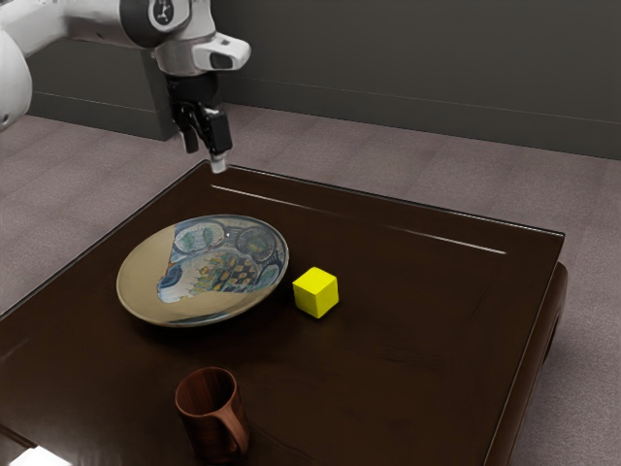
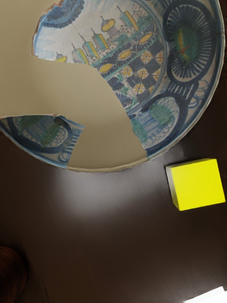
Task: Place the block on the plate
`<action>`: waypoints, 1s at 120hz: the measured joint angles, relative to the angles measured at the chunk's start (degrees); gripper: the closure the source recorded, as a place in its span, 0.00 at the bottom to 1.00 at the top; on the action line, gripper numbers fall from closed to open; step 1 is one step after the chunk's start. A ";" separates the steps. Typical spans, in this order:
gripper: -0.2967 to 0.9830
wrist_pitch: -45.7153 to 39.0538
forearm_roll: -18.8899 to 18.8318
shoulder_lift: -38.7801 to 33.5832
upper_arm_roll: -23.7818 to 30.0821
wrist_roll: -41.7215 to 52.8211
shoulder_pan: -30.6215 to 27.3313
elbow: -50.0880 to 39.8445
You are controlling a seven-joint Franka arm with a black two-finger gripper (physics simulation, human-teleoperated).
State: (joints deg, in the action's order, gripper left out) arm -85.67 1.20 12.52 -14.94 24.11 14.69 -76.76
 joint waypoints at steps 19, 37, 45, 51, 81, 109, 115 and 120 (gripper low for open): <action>0.23 -0.91 -0.26 -0.42 0.79 4.01 -0.16 -2.34; 0.23 -3.24 0.55 -0.92 0.95 6.45 -0.26 -7.34; 0.23 -5.06 0.97 -0.92 0.96 7.49 -0.19 -9.84; 0.23 -7.06 1.13 -0.76 0.99 8.17 0.15 -12.21; 0.23 -13.47 2.48 8.53 1.05 10.72 2.93 -7.90; 0.23 -12.98 3.85 18.86 0.97 12.29 4.01 2.71; 0.23 -13.13 4.53 20.69 0.97 12.28 4.08 4.06; 0.23 -13.22 5.07 21.52 0.97 11.88 4.22 4.54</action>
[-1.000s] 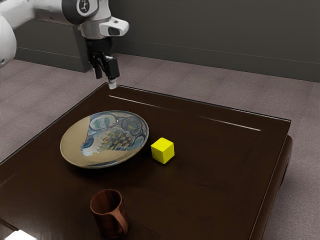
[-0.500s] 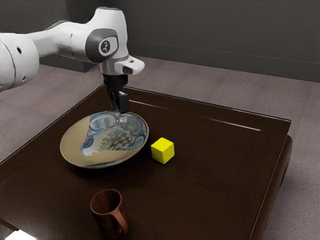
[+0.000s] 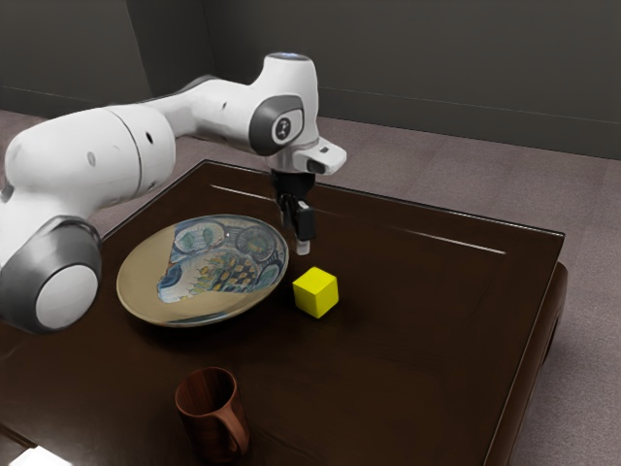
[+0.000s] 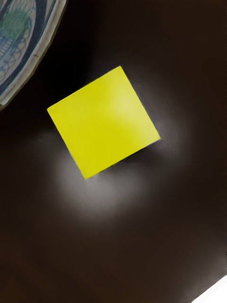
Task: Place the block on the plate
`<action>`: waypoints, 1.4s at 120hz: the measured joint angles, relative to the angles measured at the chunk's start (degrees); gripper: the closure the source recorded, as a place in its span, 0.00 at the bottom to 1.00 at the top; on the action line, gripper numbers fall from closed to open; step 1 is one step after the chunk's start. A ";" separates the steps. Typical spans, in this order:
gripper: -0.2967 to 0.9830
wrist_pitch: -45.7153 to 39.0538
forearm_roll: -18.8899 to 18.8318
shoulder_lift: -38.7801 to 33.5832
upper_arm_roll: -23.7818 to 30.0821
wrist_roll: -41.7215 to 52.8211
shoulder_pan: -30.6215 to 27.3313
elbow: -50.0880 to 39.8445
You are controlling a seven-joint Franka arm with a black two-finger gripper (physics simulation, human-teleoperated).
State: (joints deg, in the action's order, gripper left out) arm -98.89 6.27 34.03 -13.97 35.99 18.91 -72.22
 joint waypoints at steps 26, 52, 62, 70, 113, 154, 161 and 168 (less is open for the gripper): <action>0.23 -1.45 2.49 1.92 -0.10 -4.11 -0.02 -0.26; 0.23 -3.10 3.47 2.75 -0.17 -7.03 -1.97 -2.00; 0.23 -3.47 3.52 4.04 -0.13 -7.98 -1.99 -2.00; 0.23 -4.01 3.58 5.02 -0.10 -8.67 -1.79 -1.88; 0.23 -5.75 3.87 9.05 -0.09 -11.72 -1.83 1.19; 0.23 -3.16 4.77 18.87 -0.27 -13.57 -1.91 12.81; 0.23 -3.05 4.94 19.41 -0.20 -13.80 -1.97 12.77; 0.23 -3.05 5.26 20.05 -0.10 -14.00 -2.01 12.72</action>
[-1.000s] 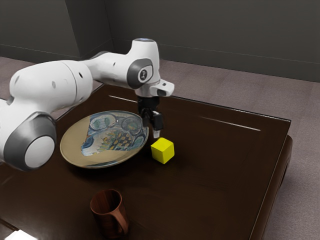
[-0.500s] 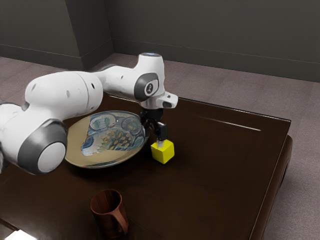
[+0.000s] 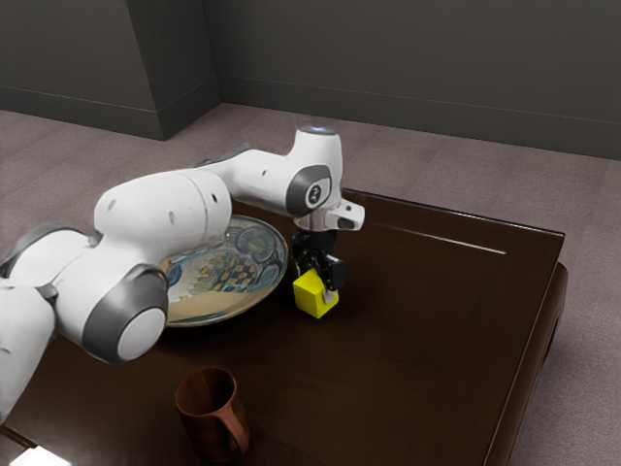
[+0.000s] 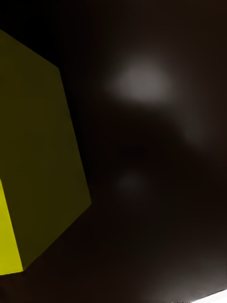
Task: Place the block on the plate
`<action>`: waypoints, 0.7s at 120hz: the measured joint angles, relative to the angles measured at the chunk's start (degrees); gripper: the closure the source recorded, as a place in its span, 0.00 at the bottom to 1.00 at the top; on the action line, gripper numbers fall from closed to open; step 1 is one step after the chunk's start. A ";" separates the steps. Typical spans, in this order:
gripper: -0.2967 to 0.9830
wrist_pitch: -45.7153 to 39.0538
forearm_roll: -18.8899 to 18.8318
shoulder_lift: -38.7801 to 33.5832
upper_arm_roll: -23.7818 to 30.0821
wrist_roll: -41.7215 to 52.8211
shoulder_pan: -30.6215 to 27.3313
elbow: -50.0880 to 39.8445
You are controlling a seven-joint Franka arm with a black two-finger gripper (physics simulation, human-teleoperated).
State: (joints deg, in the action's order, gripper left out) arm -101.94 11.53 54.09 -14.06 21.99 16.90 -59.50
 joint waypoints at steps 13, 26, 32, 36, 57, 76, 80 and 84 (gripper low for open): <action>0.23 -0.16 0.85 0.71 0.06 -0.32 -0.33 -0.17; 0.27 -0.52 1.62 1.44 0.09 -0.76 -0.21 -0.19; 0.28 -0.67 1.86 1.50 0.09 -0.97 -0.15 -0.20; 0.28 -0.75 1.96 1.50 0.09 -1.12 -0.13 -0.20; 0.29 -1.03 2.16 1.35 0.05 -1.81 -0.04 -0.20; 0.40 -0.89 2.18 0.49 -0.43 -2.23 0.50 -0.26; 0.41 -0.83 2.15 0.23 -0.50 -2.31 0.61 -0.31; 0.42 -0.77 2.11 -0.07 -0.55 -2.39 0.76 -0.35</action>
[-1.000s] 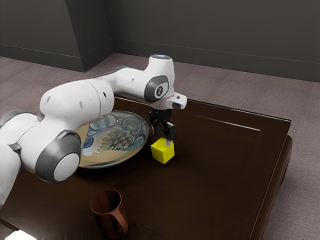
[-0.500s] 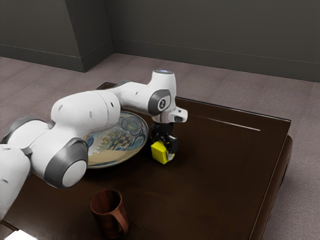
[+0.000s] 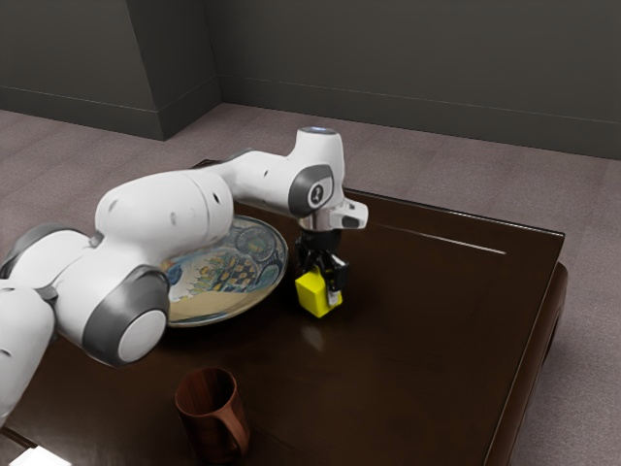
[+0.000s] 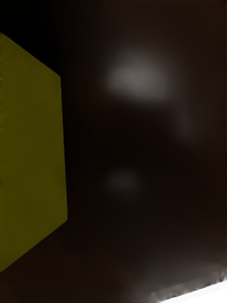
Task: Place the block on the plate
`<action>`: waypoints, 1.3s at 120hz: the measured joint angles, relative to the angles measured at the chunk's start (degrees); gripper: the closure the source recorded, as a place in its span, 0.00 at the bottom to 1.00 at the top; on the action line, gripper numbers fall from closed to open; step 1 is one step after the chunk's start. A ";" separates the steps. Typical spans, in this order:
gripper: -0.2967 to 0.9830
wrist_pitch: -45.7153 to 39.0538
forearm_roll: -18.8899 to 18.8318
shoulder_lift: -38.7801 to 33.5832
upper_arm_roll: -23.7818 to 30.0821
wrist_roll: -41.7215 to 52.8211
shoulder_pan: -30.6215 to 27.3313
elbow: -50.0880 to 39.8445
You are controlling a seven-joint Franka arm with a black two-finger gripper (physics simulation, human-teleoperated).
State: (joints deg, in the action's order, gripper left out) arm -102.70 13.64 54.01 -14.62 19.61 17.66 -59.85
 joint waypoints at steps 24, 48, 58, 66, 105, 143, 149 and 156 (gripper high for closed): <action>0.46 0.72 -0.53 -4.08 -0.29 -0.41 0.63 -0.89; 0.46 1.40 -1.92 -13.80 -0.85 -0.80 1.56 -5.56; 0.47 1.56 -2.85 -17.07 -0.96 -1.00 1.23 -7.93; 0.47 1.86 -3.27 -18.40 -0.99 -1.06 -1.28 -8.94; 0.47 3.02 -3.68 -15.36 -0.88 0.39 -14.24 -7.49; 0.47 2.73 -3.17 -8.38 -0.44 2.53 -18.59 -4.06; 0.47 2.66 -3.12 -7.74 -0.41 2.76 -18.66 -3.84; 0.47 2.61 -3.06 -7.10 -0.38 3.01 -18.72 -3.23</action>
State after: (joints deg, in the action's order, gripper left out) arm -100.10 10.58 46.91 -14.99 22.61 -1.06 -63.07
